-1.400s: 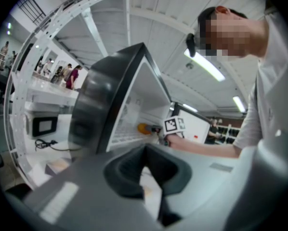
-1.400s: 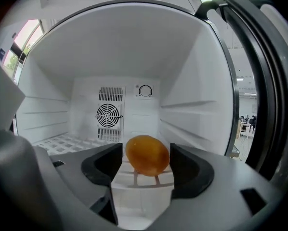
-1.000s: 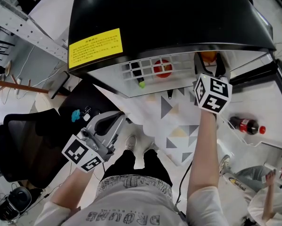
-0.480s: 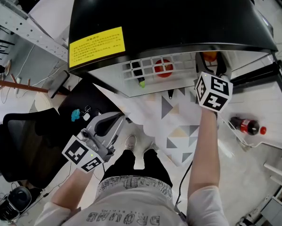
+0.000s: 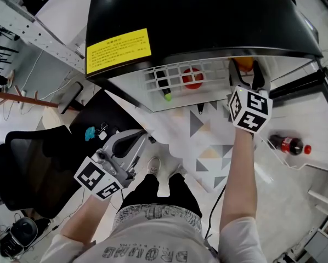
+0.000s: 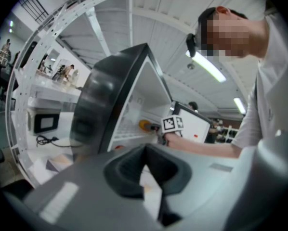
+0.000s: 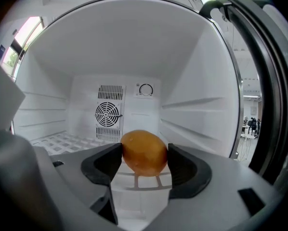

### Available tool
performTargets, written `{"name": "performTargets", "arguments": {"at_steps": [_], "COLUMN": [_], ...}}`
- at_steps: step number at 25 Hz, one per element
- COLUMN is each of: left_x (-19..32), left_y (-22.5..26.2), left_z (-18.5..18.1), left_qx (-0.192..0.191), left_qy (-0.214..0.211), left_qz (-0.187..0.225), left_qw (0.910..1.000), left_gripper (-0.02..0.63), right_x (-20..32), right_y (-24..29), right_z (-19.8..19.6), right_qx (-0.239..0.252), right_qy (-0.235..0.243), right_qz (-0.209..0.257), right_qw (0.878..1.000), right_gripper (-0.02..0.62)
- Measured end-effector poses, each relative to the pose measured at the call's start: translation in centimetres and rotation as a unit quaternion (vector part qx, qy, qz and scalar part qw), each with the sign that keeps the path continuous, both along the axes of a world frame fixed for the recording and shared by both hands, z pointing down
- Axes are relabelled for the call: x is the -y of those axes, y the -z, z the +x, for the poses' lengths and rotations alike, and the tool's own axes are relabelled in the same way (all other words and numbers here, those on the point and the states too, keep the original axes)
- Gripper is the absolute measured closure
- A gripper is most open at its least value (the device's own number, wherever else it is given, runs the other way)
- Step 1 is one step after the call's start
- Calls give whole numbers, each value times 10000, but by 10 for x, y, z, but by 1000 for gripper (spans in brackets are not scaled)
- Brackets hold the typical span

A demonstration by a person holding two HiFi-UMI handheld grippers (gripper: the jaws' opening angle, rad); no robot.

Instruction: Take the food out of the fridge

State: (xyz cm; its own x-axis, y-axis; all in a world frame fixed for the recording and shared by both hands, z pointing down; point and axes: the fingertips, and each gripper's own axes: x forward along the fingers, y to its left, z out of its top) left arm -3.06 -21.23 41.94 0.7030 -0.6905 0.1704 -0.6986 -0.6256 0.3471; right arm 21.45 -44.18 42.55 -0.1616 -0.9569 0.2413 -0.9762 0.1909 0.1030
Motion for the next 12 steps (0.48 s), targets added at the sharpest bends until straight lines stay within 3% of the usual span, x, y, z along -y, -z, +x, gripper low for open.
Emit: {"name": "performTargets", "arguments": {"at_steps": [12], "left_x": [-15], "left_y": [14], "left_z": [-4], "left_qx": [-54], "left_qy": [-129], "left_qz": [142], "left_qw": [9998], "left_gripper": [601], "right_x": [-30], "right_y": [28], "right_z": [-6], "right_qx": [3], "right_qy": [-2], "right_qz": [166], "right_qw": [9999], "right_gripper": [315]}}
